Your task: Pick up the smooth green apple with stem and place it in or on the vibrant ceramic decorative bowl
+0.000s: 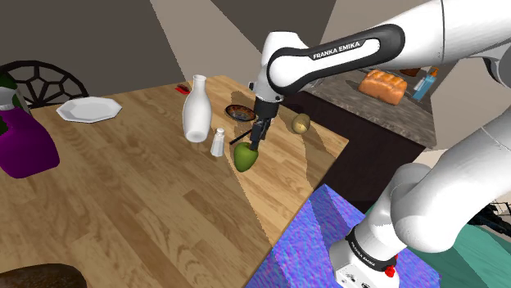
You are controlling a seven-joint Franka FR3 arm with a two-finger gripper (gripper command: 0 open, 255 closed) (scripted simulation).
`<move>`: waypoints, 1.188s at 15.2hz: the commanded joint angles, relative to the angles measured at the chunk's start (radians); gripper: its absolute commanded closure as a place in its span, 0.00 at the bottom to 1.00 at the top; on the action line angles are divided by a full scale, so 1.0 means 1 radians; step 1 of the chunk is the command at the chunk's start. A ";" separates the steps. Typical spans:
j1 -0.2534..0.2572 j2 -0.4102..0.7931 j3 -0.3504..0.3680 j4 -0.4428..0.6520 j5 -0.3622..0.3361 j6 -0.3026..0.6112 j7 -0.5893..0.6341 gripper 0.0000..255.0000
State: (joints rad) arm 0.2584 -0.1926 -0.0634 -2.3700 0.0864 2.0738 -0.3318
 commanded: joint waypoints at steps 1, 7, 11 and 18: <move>0.009 0.033 0.003 -0.002 0.010 0.020 -0.019 0.00; 0.013 0.069 0.007 -0.051 0.019 0.105 -0.025 0.00; 0.013 0.073 0.007 -0.056 0.020 0.114 -0.026 0.00; 0.013 0.073 0.007 -0.055 0.020 0.113 -0.026 1.00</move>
State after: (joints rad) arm 0.2716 -0.1208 -0.0563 -2.4246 0.1067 2.1870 -0.3575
